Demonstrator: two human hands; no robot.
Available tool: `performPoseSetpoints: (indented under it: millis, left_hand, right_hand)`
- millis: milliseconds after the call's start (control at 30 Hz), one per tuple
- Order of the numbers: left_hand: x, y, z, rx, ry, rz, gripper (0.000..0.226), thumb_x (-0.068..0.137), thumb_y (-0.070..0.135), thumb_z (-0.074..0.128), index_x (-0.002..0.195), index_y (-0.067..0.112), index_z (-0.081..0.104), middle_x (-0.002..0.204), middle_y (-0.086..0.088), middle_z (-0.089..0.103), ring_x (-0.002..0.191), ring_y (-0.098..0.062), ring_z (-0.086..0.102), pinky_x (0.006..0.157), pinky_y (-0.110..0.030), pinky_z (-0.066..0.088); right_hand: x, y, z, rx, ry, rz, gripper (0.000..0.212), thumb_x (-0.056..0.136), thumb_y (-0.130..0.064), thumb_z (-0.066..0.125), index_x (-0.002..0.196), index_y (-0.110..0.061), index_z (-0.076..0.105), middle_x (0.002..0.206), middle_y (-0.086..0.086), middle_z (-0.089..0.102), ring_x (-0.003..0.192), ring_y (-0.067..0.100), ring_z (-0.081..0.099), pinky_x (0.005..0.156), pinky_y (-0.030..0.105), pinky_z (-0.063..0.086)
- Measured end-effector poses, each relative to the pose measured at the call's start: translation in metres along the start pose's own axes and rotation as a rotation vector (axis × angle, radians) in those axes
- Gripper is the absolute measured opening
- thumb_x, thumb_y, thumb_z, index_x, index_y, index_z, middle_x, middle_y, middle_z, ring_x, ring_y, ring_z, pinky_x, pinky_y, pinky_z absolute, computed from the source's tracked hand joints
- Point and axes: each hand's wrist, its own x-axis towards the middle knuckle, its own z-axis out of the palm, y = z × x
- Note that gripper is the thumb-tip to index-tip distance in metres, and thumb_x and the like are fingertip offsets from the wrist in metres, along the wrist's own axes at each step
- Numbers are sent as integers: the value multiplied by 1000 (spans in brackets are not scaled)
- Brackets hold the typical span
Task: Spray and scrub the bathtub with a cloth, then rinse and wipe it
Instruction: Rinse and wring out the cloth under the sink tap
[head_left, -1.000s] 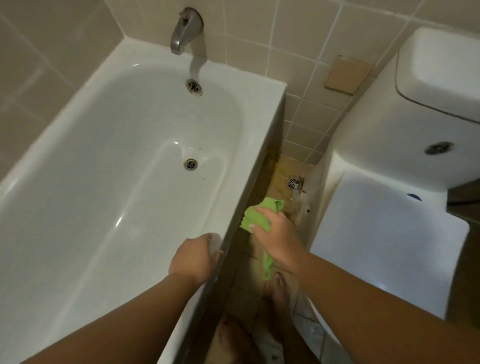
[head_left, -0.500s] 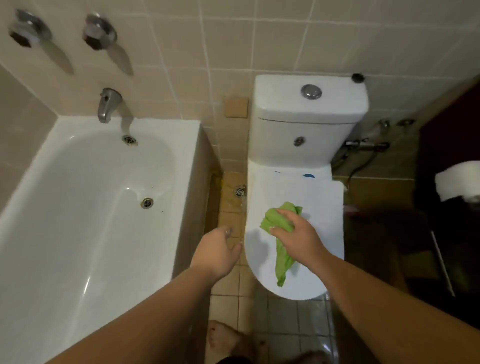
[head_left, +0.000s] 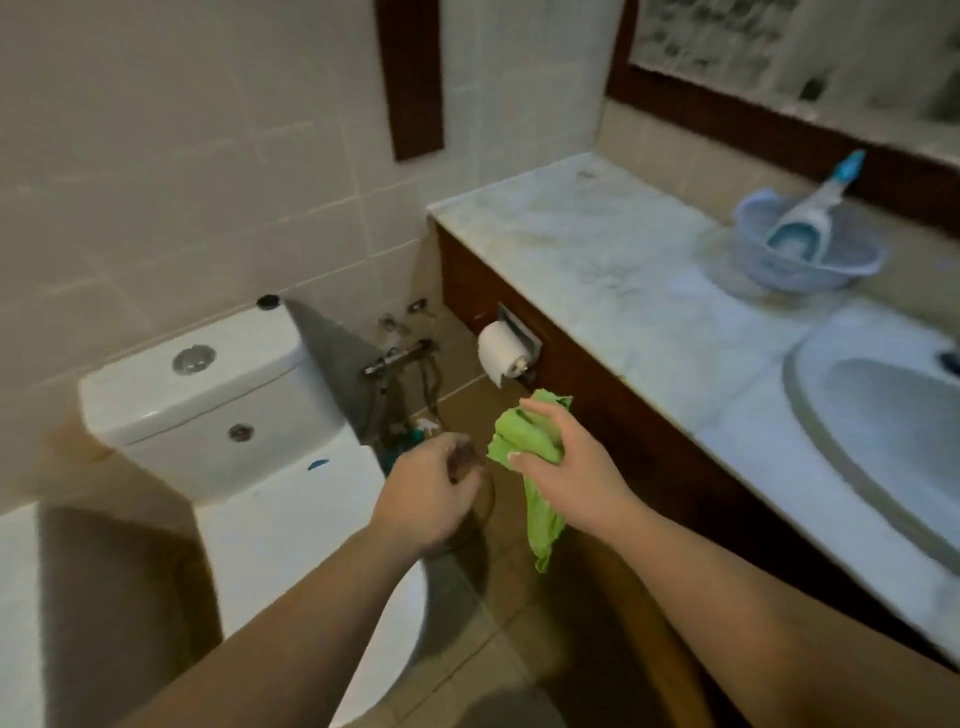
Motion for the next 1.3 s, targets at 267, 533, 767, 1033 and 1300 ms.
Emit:
performPoseSetpoints:
  millis: [267,533,767,1033,1300]
  left_hand:
    - [78,185,119,17,-259,396,39,92,35,72,130,26,67,121,12,69,112,-6,63,90,-15,42]
    - [139,292,222,-12,-507,610,42,92,39,72,132,27,65,121,12,69,110,-1,61,96,-20,46]
    - [184,354,284,11,-674,740,41,91,41,73,130,29,66,118,16,68,108,2,63,98,-23,49]
    - [197,402,359,63,-766,821,44,92,39,73,133,26,64,125,12,67,110,-2,61,95,-19,44]
    - [204,436,420,102,-705,756,46,94,37,71,137,26,61,132,10,64,121,-5,59,100,-22,44]
  right_hand:
    - [-56,79,-178,102,463,165,83,91,-30,75,153,-52,25,125,-22,52,101,-12,55,77,5,43]
    - [-69,141,-275,111,775,356,88,84,-30,77,153,-41,23,120,-11,56,99,7,61,78,25,49]
    - [-71,179,-331,85,961,513,76,80,-26,76,138,-42,30,110,-10,59,93,5,59,71,23,47]
    - [-72,238,-385,-49,973,608,86,80,-32,79,151,-36,31,140,-6,48,118,18,53,92,32,46]
    - [-54,311,-445,-159,774,503,72,81,-43,83,143,-29,50,136,-5,50,128,17,47,100,23,37]
